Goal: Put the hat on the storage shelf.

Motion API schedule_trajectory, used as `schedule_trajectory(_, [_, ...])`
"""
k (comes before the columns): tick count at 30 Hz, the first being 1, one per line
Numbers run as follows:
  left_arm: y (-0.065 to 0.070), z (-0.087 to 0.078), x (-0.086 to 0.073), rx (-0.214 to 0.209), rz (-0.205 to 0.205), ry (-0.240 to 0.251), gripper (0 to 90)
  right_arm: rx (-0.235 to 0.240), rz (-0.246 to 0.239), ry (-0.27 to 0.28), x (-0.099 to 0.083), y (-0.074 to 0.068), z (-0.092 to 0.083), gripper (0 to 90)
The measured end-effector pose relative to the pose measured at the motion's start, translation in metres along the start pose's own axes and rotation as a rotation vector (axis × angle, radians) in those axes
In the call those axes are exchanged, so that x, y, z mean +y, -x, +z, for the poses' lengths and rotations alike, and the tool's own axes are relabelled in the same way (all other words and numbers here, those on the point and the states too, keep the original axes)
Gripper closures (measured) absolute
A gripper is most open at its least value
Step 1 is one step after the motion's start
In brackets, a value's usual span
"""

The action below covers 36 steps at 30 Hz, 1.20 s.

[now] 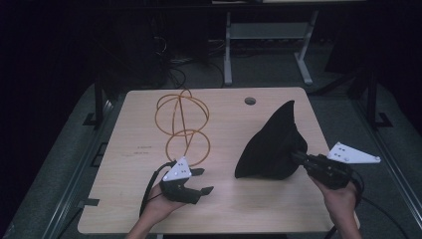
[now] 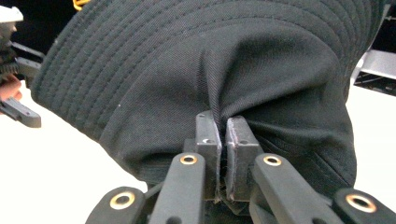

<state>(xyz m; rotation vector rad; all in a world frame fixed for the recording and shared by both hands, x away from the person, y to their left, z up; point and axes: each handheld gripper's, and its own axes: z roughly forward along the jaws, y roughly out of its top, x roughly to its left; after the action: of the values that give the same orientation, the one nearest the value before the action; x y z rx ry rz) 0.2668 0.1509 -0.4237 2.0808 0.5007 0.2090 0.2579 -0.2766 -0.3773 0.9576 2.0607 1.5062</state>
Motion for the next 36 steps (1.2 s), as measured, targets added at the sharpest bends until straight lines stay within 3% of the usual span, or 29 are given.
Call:
schedule_trajectory(13, [-0.001,0.003,-0.005,0.011,0.000,-0.001,31.5,0.035,-0.017,0.002,0.032,0.002,-0.003,85.2])
schedule_trajectory(21, [0.001,0.005,-0.005,0.010,0.034,-0.019,30.7,0.074,-0.002,-0.010,0.049,0.002,0.003,85.2])
schedule_trajectory(36, [0.000,0.004,-0.007,0.012,0.018,-0.011,28.8,0.097,-0.002,-0.001,0.078,0.003,0.005,85.1])
